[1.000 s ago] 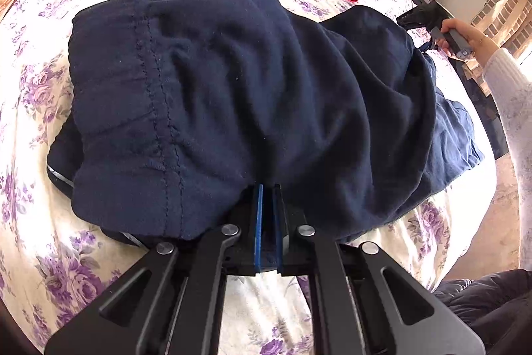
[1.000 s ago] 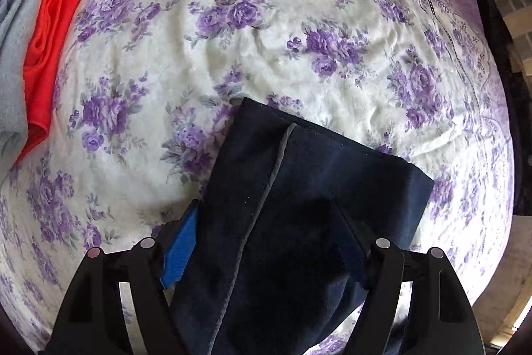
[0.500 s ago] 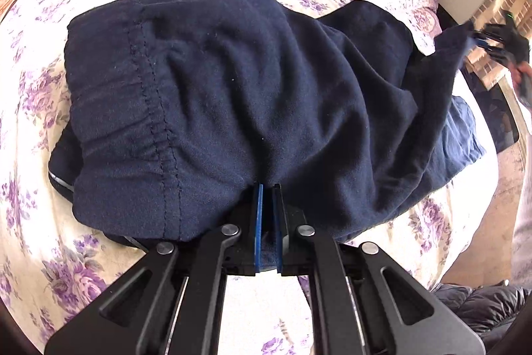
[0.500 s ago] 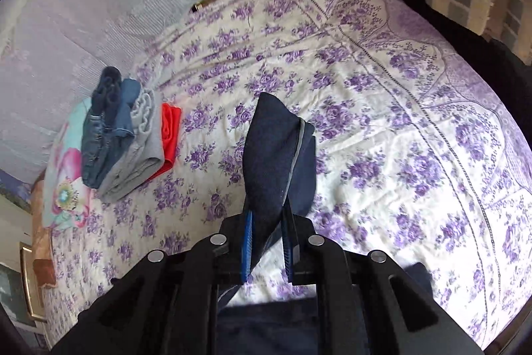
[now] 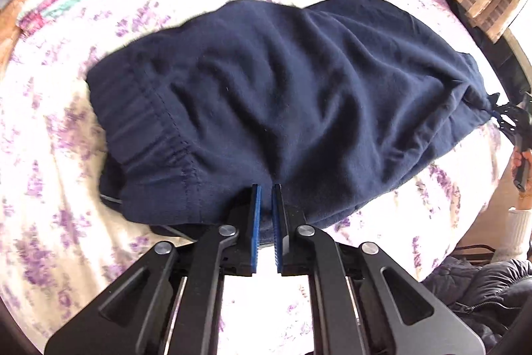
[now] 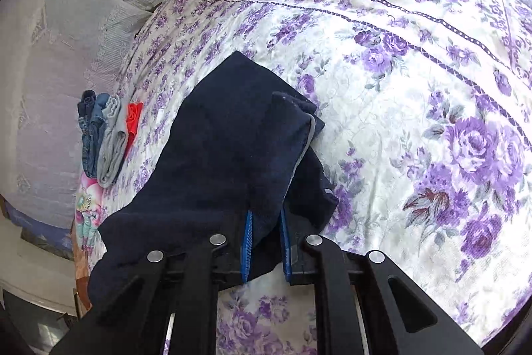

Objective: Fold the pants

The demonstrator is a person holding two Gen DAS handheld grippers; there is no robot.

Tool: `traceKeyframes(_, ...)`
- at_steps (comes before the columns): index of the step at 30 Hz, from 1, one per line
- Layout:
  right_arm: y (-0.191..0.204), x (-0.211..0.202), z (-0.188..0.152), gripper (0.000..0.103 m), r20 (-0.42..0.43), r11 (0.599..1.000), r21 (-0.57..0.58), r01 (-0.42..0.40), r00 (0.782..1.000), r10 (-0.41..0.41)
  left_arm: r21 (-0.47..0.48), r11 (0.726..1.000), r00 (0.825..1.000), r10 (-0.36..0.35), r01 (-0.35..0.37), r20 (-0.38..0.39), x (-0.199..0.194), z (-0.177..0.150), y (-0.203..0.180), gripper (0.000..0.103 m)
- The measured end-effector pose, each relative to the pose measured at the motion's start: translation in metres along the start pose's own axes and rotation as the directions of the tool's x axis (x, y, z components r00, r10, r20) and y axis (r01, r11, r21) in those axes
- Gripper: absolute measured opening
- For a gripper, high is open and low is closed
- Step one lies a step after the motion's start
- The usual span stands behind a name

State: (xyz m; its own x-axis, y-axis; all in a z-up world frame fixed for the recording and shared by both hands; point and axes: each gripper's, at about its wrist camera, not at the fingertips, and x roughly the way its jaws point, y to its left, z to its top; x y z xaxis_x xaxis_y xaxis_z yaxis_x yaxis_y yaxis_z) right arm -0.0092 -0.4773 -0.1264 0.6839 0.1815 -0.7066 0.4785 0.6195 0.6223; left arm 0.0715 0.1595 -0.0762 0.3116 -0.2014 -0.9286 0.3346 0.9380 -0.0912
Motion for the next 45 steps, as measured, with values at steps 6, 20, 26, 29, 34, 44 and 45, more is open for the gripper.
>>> traceKeyframes(6, 0.009, -0.016, -0.003, 0.033, -0.023, 1.000, -0.019, -0.020, 1.000, 0.019, 0.011, 0.999, 0.999, -0.041, 0.040, 0.036, -0.011, 0.008, -0.024, 0.018)
traceKeyframes(20, 0.167, 0.026, -0.104, 0.060, -0.356, 0.903, -0.246, -0.353, 0.899, 0.255, 0.012, 0.982, 0.982, -0.189, 0.189, -0.020, 0.041, 0.005, -0.049, 0.019)
traceKeyframes(26, 0.218, 0.099, -0.151, 0.060, -0.522, 0.905, -0.225, -0.361, 0.829, 0.201, 0.059, 0.980, 0.982, -0.190, 0.190, -0.002, 0.040, 0.003, -0.050, 0.019)
traceKeyframes(29, 0.230, 0.112, -0.162, 0.060, -0.514, 0.911, -0.245, -0.333, 0.841, 0.169, 0.086, 0.977, 0.981, -0.195, 0.195, -0.003, 0.039, 0.004, -0.049, 0.020)
traceKeyframes(34, 0.244, 0.099, -0.176, 0.006, -0.407, 0.873, -0.390, -0.292, 0.905, 0.122, 0.111, 0.973, 0.979, -0.201, 0.202, -0.014, 0.039, 0.010, -0.045, 0.021)
traceKeyframes(44, 0.227, 0.065, -0.209, 0.004, -0.358, 0.846, -0.489, -0.213, 0.933, 0.028, 0.123, 0.983, 0.991, -0.136, 0.135, -0.003, 0.029, 0.001, -0.023, 0.019)
traceKeyframes(45, 0.222, 0.075, -0.211, 0.004, -0.370, 0.849, -0.489, -0.200, 0.929, 0.006, 0.118, 0.984, 0.991, -0.133, 0.133, -0.001, 0.027, 0.001, -0.022, 0.019)
